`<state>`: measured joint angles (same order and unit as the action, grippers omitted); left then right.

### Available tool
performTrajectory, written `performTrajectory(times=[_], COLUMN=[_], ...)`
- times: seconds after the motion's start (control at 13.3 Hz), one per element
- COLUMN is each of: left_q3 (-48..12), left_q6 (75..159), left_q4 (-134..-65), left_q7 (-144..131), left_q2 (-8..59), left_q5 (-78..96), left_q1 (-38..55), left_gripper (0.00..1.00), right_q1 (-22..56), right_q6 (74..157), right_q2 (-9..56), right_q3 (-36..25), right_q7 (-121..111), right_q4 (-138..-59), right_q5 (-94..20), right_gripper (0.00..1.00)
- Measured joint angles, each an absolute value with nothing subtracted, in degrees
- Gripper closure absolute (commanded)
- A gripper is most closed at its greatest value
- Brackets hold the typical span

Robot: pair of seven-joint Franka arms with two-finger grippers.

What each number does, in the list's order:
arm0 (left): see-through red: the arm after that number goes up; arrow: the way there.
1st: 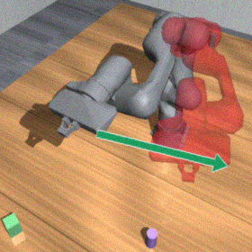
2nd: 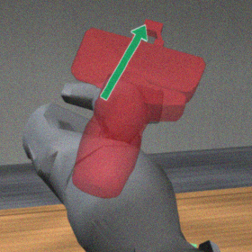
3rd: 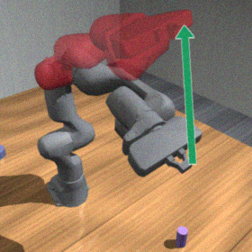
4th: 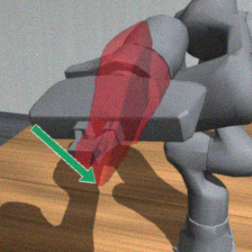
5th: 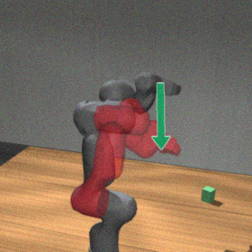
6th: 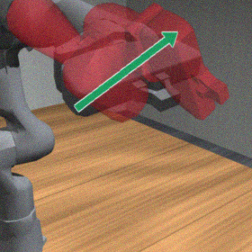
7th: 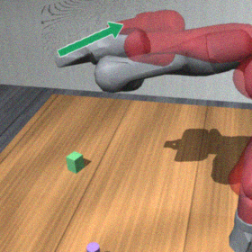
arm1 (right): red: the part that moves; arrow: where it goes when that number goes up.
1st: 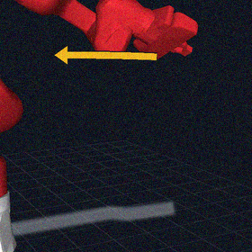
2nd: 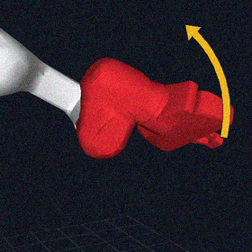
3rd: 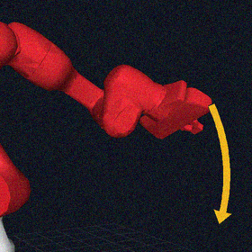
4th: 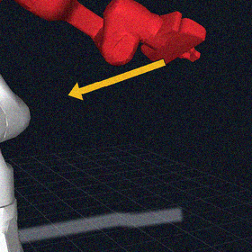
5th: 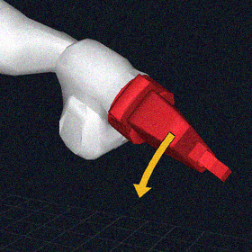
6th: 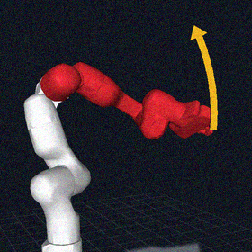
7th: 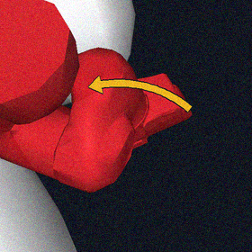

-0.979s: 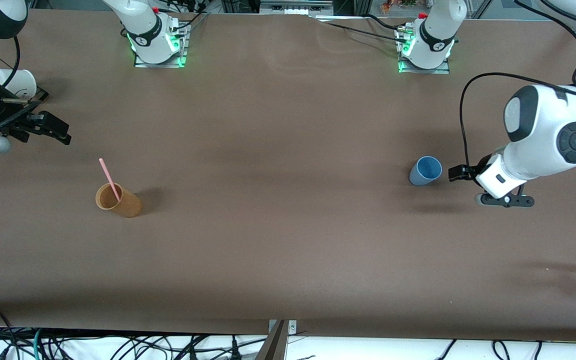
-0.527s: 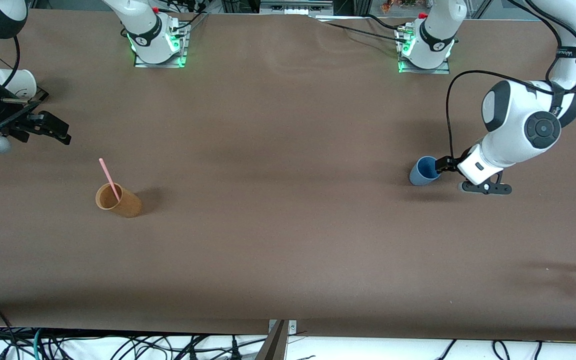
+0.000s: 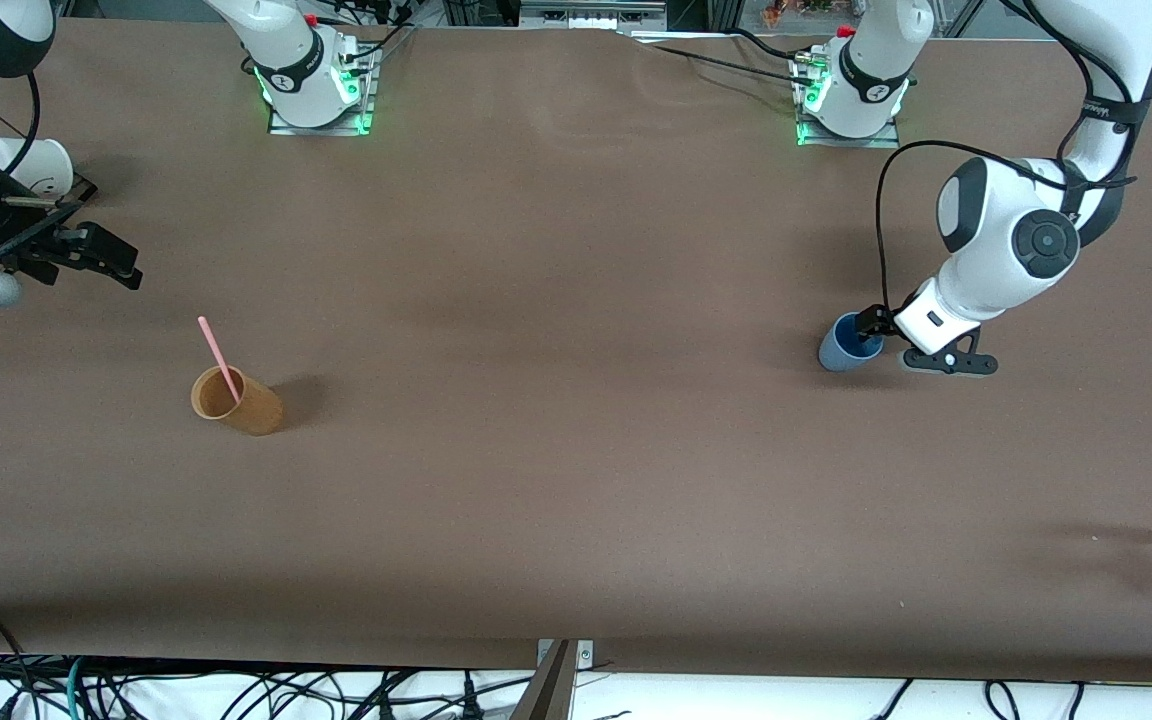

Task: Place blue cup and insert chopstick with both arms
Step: 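Carry the blue cup with the left gripper toward the table middle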

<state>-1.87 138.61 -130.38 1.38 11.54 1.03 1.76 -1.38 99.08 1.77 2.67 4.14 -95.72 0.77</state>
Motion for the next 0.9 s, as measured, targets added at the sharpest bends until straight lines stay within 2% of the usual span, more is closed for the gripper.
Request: performTrajectory(times=[0.08, 0.15, 0.3, 0.38, 0.45, 0.9], left_q3=[-1.87, -1.87, -1.79, -1.64, -1.46, -1.00], left_q6=[140.03, 141.41, 143.15, 143.31, 143.34, 142.75], left_q4=[-131.40, -132.33, -133.52, -133.71, -133.73, -133.28], left_q7=[1.38, 1.38, 1.33, 1.31, 1.31, 0.86], left_q2=[11.56, 11.64, 11.97, 12.10, 12.21, 12.25], left_q5=[1.03, 1.03, 1.03, 1.03, 1.03, 1.06], left_q1=[1.96, 2.06, 2.07, 2.08, 2.17, 2.88], left_gripper=[0.03, 0.14, 0.73, 0.92, 1.00, 1.00], right_q1=[-1.38, -1.38, -1.38, -1.38, -1.38, -1.38], right_q6=[99.08, 99.08, 99.08, 99.08, 99.08, 99.08], right_q2=[1.77, 1.77, 1.77, 1.77, 1.77, 1.77], right_q3=[2.67, 2.67, 2.67, 2.67, 2.67, 2.67], right_q7=[4.14, 4.14, 4.14, 4.14, 4.14, 4.14], right_q4=[-95.72, -95.72, -95.72, -95.72, -95.72, -95.72], right_q5=[0.77, 0.77, 0.77, 0.77, 0.77, 0.77], right_gripper=[0.00, 0.00, 0.00, 0.00, 0.00, 0.00])
